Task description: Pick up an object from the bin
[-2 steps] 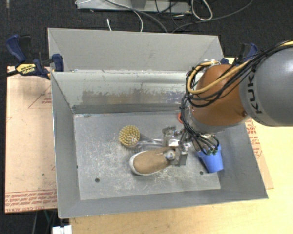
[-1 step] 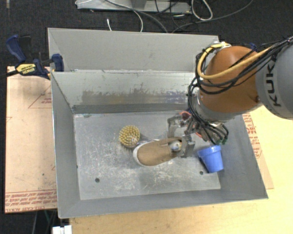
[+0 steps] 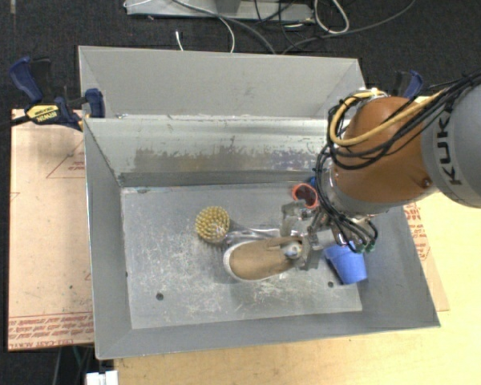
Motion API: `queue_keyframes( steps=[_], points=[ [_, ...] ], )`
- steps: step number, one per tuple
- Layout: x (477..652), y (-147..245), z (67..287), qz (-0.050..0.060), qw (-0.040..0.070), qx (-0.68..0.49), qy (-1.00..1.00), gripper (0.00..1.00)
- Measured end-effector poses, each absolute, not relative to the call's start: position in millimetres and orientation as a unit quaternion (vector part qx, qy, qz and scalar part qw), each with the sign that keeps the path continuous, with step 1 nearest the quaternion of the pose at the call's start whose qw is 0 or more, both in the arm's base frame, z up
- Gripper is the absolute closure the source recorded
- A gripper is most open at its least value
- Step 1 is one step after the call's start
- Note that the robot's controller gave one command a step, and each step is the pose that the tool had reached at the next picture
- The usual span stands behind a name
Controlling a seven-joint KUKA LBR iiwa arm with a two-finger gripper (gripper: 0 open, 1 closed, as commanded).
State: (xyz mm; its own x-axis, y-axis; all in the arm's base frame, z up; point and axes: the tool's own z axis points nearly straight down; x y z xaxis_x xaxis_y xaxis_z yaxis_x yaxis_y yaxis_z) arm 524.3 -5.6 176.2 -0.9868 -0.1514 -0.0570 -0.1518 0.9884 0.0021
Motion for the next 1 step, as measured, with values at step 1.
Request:
queue_keyframes(
  steps=[1],
  points=[
    [560.3,42.7,155.9,0.001,0.026,-0.166,0.986,1.00]
  ],
)
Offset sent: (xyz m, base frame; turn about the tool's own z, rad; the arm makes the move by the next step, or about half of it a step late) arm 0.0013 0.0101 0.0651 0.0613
